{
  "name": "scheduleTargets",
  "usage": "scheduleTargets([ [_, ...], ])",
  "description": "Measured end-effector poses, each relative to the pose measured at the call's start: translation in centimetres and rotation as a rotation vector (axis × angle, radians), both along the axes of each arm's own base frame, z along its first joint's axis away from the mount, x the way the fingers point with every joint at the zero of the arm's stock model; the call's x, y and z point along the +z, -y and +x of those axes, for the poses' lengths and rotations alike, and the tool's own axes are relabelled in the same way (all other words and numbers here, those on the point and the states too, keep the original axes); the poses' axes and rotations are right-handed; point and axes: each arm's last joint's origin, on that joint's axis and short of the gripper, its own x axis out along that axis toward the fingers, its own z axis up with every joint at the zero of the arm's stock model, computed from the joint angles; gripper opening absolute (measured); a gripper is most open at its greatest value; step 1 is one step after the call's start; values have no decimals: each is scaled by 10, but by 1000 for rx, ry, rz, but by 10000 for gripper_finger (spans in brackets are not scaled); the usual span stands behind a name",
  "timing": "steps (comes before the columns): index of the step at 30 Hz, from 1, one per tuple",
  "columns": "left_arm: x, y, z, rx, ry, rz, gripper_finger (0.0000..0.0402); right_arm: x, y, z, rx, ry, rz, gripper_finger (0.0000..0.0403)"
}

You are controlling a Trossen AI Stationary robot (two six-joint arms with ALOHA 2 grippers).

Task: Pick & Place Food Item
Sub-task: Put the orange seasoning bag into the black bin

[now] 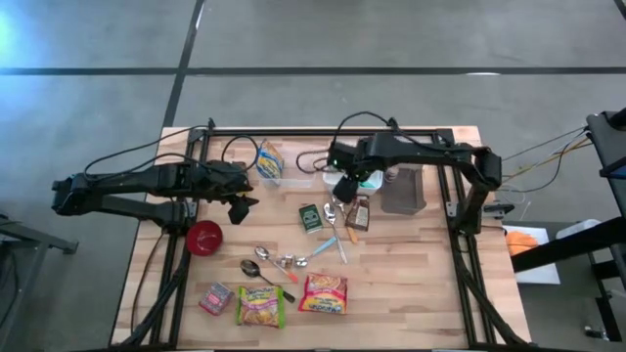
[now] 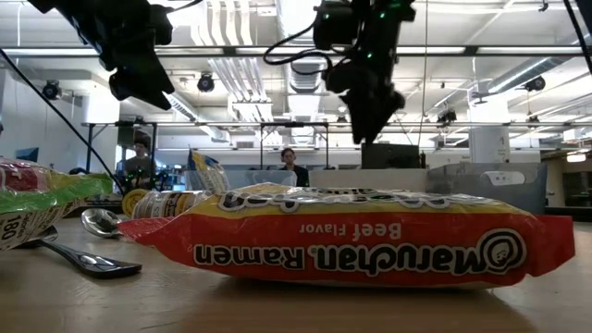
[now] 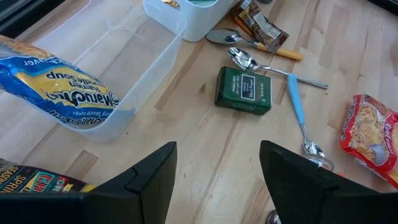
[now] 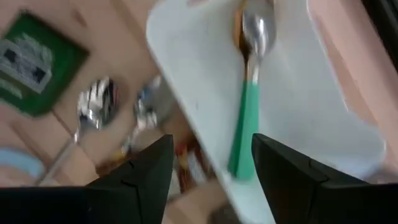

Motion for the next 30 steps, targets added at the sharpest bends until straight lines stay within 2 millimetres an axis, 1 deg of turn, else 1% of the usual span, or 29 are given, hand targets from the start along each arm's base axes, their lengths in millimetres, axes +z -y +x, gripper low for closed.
scheduleTargets([
  [7,0,0,0,-1,0,0,235,6,-57,-13,-55,-128,-76,215],
  [12,0,0,0,0,0,0,235,0,-102,-15,31,-134,-82,215],
  [14,0,0,0,0,0,0,235,-4,-116,-18,47,-136,-102,215],
  [18,0,0,0,0,0,0,235,-19,-142,-25,112,-147,-158,215],
  [23,0,0,0,0,-1,0,235,-47,-167,-37,236,-149,-241,215],
  [26,0,0,0,0,0,0,235,-65,-174,-44,268,-146,-279,215],
  [30,0,0,0,0,-1,0,235,-85,-177,-51,307,-131,-299,215],
])
